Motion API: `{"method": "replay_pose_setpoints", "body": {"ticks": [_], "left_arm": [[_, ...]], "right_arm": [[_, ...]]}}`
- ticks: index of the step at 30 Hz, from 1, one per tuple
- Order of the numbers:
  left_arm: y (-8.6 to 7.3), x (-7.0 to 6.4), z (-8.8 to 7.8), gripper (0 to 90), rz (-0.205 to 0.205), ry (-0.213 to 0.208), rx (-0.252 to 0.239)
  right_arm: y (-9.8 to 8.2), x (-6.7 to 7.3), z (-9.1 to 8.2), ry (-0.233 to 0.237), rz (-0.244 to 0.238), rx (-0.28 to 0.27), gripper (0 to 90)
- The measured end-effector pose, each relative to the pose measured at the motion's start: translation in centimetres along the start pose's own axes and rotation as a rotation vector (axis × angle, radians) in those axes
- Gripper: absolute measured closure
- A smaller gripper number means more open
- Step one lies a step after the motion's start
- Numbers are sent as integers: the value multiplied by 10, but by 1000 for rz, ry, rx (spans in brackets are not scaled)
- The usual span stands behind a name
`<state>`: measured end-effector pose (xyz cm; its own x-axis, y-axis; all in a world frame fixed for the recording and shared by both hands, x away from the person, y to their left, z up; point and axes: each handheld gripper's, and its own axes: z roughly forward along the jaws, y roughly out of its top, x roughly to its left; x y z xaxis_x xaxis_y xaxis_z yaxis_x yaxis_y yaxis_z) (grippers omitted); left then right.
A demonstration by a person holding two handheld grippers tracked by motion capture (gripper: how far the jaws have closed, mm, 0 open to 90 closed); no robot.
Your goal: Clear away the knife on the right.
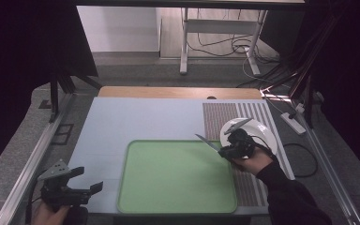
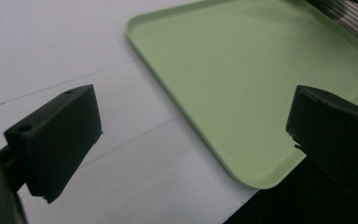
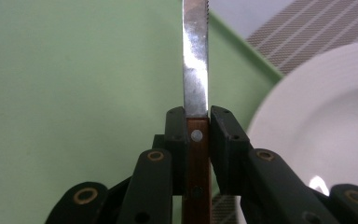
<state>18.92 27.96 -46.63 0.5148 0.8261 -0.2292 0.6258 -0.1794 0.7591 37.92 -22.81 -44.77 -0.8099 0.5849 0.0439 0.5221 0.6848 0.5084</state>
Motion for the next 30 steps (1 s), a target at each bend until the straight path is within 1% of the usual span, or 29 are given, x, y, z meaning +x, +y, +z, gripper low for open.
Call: {"method": "replay_pose_setpoints", "body": {"ticks": [2, 3, 4, 6, 11, 17, 22, 24, 25, 28, 30], "left_arm": [[0, 0, 0, 30, 1, 0, 1], [0, 0, 0, 30, 1, 0, 1], [0, 0, 0, 30, 2, 1, 2], [0, 0, 0, 30, 2, 1, 2], [0, 0, 0, 30, 3, 1, 2], [0, 0, 0, 30, 2, 0, 2], [0, 0, 0, 30, 2, 0, 2], [0, 0, 0, 30, 2, 0, 3], [0, 0, 0, 30, 3, 0, 3], [0, 0, 0, 30, 2, 0, 2], [0, 0, 0, 30, 2, 0, 3]], "right_arm": [[-2, 9, 2, 8, -15, 2, 779], [-2, 9, 2, 8, -15, 2, 779], [-3, 17, 5, 15, -24, 10, 779], [-4, 25, 8, 22, -35, 18, 779], [-4, 40, 18, 32, -60, 30, 779], [-10, 46, 32, 20, -67, 72, 779], [-11, 50, 41, 33, -69, 85, 778], [-12, 52, 46, 30, -76, 105, 777], [-13, 53, 50, 34, -83, 126, 775], [-14, 54, 51, 35, -91, 132, 772], [-14, 53, 50, 47, -92, 132, 763]]}}
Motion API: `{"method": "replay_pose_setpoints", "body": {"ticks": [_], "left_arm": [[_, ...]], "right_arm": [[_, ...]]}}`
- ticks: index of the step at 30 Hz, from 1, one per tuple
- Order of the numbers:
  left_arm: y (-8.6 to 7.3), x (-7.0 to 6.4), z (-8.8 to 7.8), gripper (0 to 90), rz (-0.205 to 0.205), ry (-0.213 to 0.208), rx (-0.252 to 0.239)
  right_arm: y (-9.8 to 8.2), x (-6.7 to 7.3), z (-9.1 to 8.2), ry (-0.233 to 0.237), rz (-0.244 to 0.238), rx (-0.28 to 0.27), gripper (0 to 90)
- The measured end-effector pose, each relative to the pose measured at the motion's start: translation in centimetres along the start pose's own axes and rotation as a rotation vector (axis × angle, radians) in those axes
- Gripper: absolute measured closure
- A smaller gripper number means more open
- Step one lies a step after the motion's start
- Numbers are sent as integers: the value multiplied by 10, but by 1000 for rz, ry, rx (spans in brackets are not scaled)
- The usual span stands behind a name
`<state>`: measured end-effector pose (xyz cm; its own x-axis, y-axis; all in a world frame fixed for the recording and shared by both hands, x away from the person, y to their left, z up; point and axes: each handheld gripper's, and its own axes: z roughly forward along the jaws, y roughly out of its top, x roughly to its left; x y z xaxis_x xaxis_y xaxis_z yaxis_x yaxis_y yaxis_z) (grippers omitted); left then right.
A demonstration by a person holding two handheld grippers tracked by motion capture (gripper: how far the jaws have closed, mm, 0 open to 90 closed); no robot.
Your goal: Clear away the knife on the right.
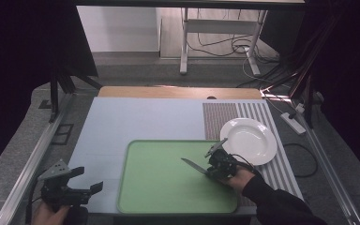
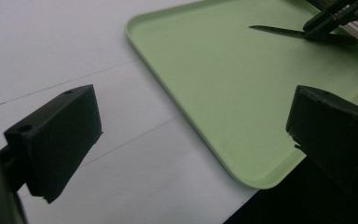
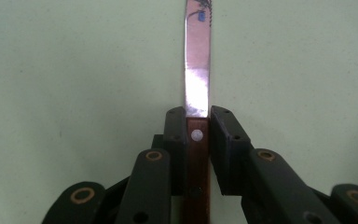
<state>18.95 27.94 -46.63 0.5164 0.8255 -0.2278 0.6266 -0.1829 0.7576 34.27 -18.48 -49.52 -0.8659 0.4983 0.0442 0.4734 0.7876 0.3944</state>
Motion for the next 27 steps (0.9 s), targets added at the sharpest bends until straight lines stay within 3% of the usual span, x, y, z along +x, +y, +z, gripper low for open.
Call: {"method": "replay_pose_setpoints", "body": {"ticks": [3, 7, 8, 9, 14, 19, 23, 27], "left_arm": [[0, 0, 0, 30, 1, 0, 0], [0, 0, 0, 30, -1, -2, -2], [0, 0, 0, 30, 0, -2, -2], [0, 0, 0, 30, 1, -2, -2], [0, 0, 0, 30, 0, -3, -2], [0, 0, 0, 30, 1, -4, -4], [0, 1, 0, 30, -1, -6, -5], [0, 0, 0, 30, 0, -6, -5]], "right_arm": [[2, -1, -7, 6, -11, -45, 678], [6, 1, -17, 15, -49, -85, 707], [6, 1, -17, 15, -49, -85, 707], [7, 4, -18, 26, -73, -77, 767], [14, 15, -13, 64, -137, -52, 899], [23, 24, -2, 53, -202, -15, 900], [22, 22, 10, 47, -205, 22, 900], [20, 10, 11, 44, -156, 23, 900]]}}
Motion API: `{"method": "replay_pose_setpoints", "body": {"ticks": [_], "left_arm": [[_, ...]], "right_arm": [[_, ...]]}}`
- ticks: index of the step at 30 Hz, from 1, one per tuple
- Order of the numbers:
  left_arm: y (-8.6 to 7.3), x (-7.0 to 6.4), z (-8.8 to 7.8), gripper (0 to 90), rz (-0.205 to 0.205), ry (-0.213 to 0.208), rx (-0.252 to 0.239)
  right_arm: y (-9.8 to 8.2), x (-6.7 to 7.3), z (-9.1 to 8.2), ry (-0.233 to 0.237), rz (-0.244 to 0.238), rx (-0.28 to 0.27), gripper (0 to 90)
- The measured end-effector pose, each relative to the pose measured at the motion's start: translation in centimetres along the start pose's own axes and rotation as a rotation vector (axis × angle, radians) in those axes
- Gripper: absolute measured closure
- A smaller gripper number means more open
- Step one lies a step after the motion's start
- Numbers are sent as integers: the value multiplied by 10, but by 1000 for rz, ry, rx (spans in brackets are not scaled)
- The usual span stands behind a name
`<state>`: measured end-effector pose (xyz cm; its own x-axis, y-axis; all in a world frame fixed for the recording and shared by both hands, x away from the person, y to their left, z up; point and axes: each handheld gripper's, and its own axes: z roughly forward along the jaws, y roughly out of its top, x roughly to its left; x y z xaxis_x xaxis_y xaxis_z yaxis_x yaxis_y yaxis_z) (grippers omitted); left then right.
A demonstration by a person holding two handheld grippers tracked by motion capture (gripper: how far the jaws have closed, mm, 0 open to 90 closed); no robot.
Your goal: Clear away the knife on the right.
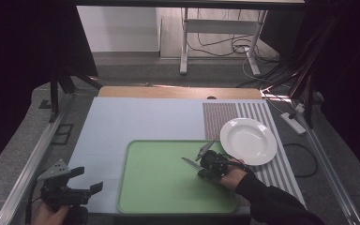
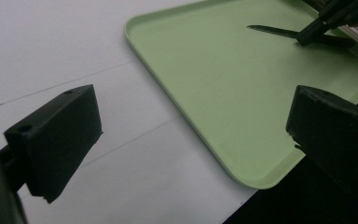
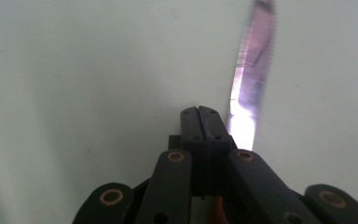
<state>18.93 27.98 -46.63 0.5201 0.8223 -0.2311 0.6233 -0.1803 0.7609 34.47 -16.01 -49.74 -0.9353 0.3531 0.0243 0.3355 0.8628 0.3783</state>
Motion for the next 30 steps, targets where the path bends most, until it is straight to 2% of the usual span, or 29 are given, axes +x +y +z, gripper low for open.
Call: {"method": "replay_pose_setpoints", "body": {"ticks": [4, 5, 6, 11, 21, 30], "left_arm": [[0, 0, 0, 30, 1, -2, -2], [0, 0, -1, 30, 0, -4, -5], [0, 0, -1, 30, 0, -4, -5], [0, 0, -1, 30, 3, -3, -5], [0, 0, -1, 30, 5, -4, -5], [0, 0, 0, 30, 4, -2, -5]], "right_arm": [[-4, -8, -2, -15, 37, 0, 900], [-10, -15, -5, -24, 70, 3, 900], [-10, -15, -5, -24, 70, 3, 900], [-23, -28, -13, -35, 138, 7, 900], [-42, -42, -23, -44, 212, 10, 899], [-50, -46, -26, -51, 244, 5, 898]]}}
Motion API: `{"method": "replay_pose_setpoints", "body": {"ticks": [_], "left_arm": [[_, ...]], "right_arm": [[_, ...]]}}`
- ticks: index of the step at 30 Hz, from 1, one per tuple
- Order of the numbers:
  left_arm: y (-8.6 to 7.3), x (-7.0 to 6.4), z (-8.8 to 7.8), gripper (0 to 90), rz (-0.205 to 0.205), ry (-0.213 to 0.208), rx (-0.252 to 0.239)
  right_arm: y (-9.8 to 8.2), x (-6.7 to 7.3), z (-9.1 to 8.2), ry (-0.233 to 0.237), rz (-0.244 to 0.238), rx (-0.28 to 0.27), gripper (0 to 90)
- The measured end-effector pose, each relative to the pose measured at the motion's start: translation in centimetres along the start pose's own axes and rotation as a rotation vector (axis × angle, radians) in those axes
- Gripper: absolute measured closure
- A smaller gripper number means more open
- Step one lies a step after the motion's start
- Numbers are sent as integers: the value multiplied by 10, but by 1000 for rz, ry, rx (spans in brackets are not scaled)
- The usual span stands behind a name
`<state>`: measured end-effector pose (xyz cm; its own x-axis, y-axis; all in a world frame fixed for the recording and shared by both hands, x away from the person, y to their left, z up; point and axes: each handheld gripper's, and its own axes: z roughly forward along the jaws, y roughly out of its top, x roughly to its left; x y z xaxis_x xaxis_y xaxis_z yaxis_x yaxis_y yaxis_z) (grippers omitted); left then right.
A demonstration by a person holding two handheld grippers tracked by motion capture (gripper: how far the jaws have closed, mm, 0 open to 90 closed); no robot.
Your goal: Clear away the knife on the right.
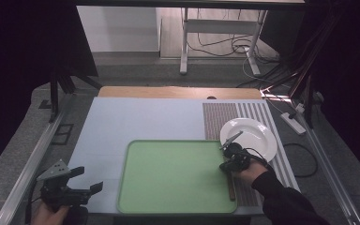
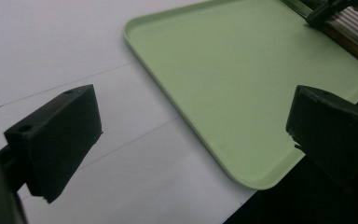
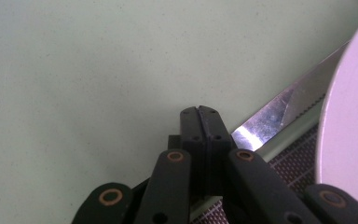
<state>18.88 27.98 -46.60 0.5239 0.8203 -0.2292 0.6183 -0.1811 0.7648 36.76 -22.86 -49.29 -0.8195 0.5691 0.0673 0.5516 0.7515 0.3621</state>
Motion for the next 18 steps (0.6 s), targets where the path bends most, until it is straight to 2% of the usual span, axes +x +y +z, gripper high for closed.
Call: {"method": "replay_pose_setpoints", "body": {"ticks": [4, 6, 8, 11, 18], "left_arm": [[0, 0, 0, 30, -3, -1, 0], [0, 0, 0, 30, -1, 0, 0], [0, 0, 0, 30, -1, 0, 1], [0, 0, 0, 30, -2, 0, 0], [0, 0, 0, 30, -1, 1, 1]], "right_arm": [[0, 1, 0, -2, -2, 1, 878], [0, 2, 0, 5, -2, -2, 827], [1, 3, -1, 5, -11, -5, 815], [3, 5, -3, 23, -16, -35, 788], [7, 13, -8, 16, -27, -66, 703]]}}
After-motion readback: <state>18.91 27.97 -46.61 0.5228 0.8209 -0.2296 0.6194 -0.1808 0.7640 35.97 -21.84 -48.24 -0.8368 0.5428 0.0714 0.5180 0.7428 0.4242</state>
